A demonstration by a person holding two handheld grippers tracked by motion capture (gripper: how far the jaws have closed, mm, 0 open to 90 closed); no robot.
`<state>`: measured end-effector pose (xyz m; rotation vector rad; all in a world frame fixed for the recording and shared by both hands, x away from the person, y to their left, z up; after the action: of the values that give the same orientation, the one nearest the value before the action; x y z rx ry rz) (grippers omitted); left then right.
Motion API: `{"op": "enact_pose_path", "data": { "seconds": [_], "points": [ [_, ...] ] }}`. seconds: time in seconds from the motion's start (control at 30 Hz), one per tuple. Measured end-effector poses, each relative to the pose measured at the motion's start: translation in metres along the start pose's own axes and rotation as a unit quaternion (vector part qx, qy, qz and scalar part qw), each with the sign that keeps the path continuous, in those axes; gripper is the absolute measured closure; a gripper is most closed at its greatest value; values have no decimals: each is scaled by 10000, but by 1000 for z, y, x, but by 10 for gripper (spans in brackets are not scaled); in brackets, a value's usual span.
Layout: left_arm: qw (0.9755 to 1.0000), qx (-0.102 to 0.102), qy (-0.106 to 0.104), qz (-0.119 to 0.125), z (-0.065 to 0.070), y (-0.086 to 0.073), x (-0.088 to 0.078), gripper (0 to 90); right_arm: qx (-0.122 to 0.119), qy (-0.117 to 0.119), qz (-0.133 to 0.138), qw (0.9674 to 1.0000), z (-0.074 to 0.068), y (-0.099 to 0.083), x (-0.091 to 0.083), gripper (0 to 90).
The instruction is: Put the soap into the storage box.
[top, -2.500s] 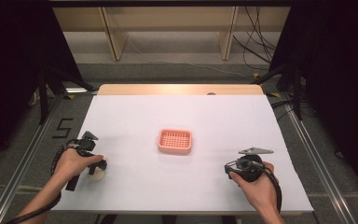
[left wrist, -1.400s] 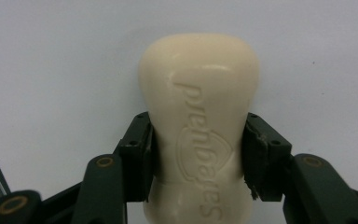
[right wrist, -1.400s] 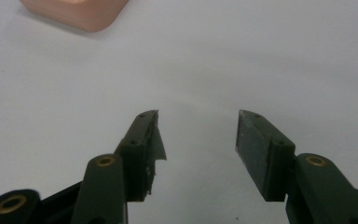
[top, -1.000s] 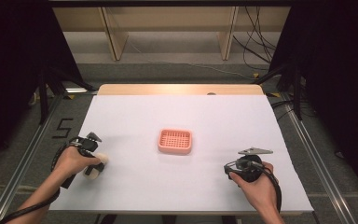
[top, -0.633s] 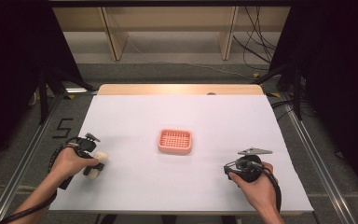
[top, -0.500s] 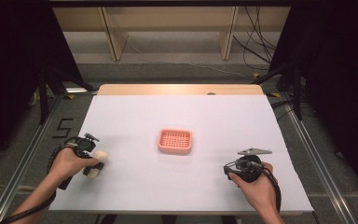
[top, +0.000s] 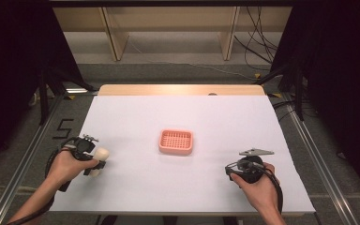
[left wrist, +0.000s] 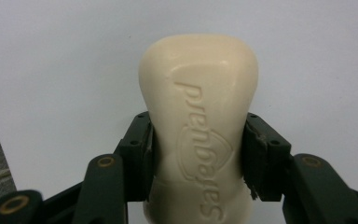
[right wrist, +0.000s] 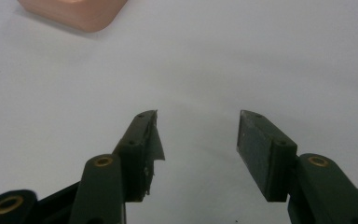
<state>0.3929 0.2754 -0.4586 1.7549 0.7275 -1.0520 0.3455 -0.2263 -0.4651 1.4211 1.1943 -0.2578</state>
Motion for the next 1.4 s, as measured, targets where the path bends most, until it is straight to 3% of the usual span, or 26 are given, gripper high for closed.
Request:
{"op": "enact_pose_path", "data": {
  "seconds": [0.23,0.3,0.43,0.47,0.5,0.53,0.6,0.73,0.8,0.87,0.9,1.33,1.37,1.4],
  "points": [
    [9995,229,77,190,3,2,-6,495,142,99,74,9998,-3,1,-2,479],
    [9994,183,84,298,6,3,-6,495,132,81,88,9998,-2,1,-3,479],
    [9985,412,53,345,9,5,-7,495,98,43,85,9999,-1,1,-3,478],
    [9980,514,65,369,10,6,-8,495,259,48,97,9996,-4,0,-4,477],
    [9980,514,65,369,10,6,-8,495,259,48,97,9996,-4,0,-4,477],
    [9980,500,69,390,12,7,-8,495,108,32,101,9999,-2,1,-4,477],
    [9971,639,96,414,14,9,-9,495,107,34,105,9999,-1,1,-4,476],
    [9963,683,76,511,18,13,-8,495,174,76,141,9997,-3,0,-2,473],
    [9957,741,112,537,21,15,-9,495,90,26,91,9999,-2,0,-3,472],
    [9950,831,104,544,22,17,-9,495,188,40,91,9998,-4,0,-4,472],
    [9946,907,47,499,23,17,-9,496,92,47,105,9999,-2,0,-4,472],
    [9928,1053,59,562,34,26,-7,495,86,31,149,9998,-2,-1,-5,470],
    [9915,1185,48,544,32,27,-7,495,86,31,149,9998,-2,-1,-5,470],
    [9921,1131,40,548,34,28,-7,495,132,46,143,9998,-2,-1,-5,470]
  ]
}}
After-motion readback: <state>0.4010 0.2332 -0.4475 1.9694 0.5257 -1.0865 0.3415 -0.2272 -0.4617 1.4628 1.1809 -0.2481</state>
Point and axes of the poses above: each handheld gripper's, and its own axes: x roughly forward along the jaws, y roughly out of its top, z roughly to its right, the point moved 2 cm from there along x, roughly forward along the jaws, and after that the axes turned 13 degrees about y, right-handed, at the moved point
